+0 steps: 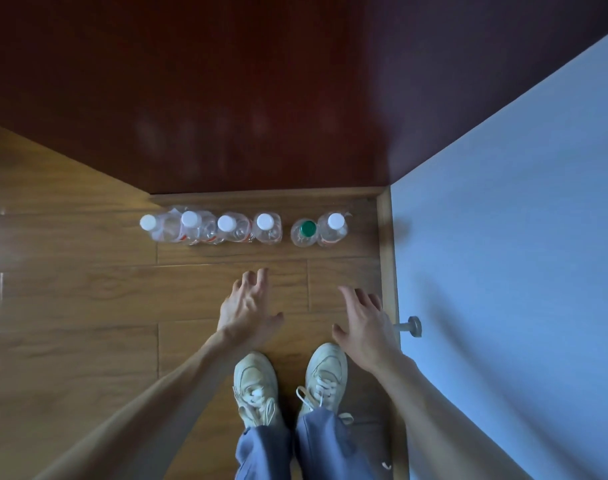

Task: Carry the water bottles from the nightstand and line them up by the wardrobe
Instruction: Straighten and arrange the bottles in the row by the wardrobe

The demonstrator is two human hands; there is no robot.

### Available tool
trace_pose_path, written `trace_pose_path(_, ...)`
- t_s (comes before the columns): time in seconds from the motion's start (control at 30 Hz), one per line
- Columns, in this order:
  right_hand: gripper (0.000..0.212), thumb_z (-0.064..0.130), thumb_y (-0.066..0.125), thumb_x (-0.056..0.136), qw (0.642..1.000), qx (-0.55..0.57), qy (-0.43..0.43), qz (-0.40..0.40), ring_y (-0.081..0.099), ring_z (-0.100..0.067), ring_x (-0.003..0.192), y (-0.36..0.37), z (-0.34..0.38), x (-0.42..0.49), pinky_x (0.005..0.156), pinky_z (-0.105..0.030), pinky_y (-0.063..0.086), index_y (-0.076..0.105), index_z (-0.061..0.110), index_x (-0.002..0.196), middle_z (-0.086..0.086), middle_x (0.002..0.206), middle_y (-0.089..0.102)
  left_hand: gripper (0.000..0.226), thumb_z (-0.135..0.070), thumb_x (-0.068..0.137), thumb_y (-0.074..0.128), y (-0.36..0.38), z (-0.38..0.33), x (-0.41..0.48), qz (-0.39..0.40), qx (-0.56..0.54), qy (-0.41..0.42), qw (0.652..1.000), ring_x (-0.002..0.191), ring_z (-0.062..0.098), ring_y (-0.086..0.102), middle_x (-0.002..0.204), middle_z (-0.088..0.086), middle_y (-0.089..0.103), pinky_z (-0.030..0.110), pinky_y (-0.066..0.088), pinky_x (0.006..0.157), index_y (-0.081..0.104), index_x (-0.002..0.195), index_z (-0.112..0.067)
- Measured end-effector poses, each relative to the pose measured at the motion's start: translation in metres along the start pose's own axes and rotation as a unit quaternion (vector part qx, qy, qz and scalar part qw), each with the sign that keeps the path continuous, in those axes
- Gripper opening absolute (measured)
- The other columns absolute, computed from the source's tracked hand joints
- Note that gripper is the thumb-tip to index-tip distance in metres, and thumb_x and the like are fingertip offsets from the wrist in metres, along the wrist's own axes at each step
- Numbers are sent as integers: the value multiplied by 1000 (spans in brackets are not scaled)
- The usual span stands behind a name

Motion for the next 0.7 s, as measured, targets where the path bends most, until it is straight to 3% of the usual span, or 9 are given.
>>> trace_pose_path(0.4,67,35,60,93,999,-47,-20,15,48,-24,123,-96,68,-123,92,-31,46,27,19,149,-1,136,48,79,-45,79,70,-116,33,-161,-25,129,20,991,127,25,46,137,5,45,38,43,100,32,143,-17)
trace_pose_path(0.7,67,32,59,91,998,-55,-15,10,48,-29,124,-179,117,-235,92,-38,50,30,15,149,-7,135,49,75,-39,76,76,-206,27,-273,-78,108,9,991,122,31,48,134,10,45,43,45,95,41,137,-14)
Point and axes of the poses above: each hand's wrist, its own x-axis towards the middle knuckle, its own y-axis out of the palm, z = x × y, the point moved 8 cm from there along x, towards the middle knuckle
